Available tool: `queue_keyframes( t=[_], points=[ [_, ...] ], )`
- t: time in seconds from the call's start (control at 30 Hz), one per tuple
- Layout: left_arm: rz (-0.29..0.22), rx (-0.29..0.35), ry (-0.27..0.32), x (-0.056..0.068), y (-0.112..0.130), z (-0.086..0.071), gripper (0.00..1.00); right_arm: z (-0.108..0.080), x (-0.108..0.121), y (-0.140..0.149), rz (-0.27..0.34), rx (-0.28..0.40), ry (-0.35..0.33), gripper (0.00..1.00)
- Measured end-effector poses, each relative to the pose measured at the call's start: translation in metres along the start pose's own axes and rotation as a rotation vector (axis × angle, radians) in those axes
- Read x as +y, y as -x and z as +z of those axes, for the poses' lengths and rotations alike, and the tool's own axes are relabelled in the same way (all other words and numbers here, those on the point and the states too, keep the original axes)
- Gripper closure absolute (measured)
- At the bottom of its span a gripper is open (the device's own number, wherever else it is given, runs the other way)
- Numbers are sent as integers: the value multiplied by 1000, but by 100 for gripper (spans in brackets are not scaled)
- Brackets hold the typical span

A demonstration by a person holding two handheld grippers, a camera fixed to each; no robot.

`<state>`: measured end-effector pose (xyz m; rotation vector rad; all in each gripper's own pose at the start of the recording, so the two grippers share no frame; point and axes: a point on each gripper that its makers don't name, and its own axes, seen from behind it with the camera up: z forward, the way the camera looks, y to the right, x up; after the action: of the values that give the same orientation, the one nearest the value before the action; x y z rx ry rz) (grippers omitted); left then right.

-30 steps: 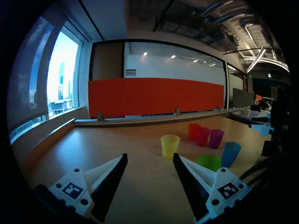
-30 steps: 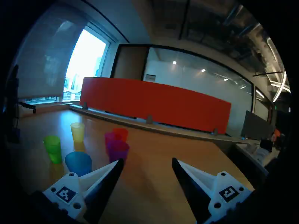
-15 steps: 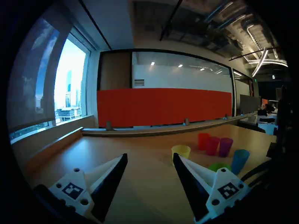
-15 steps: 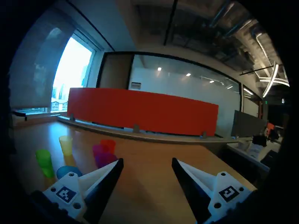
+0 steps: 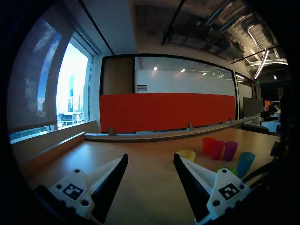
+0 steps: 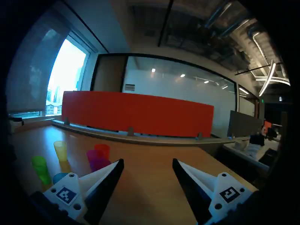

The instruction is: Pour water

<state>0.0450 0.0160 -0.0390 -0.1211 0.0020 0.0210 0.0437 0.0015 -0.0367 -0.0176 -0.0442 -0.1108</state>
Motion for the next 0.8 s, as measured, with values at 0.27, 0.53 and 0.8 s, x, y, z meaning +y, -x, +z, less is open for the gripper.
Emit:
queue_keyframes(
  t=[0.27,0.53,0.8],
  points=[
    [25,32,-11,2,-5,5,10,4,2,-4,4,1,20,0],
    [61,55,-58,-8,-9,10,10,7,7,-9,40,-14,37,0],
    [17,77,-86,-20,-8,15,10,11,10,-19,43,-25,60,0]
  ],
)
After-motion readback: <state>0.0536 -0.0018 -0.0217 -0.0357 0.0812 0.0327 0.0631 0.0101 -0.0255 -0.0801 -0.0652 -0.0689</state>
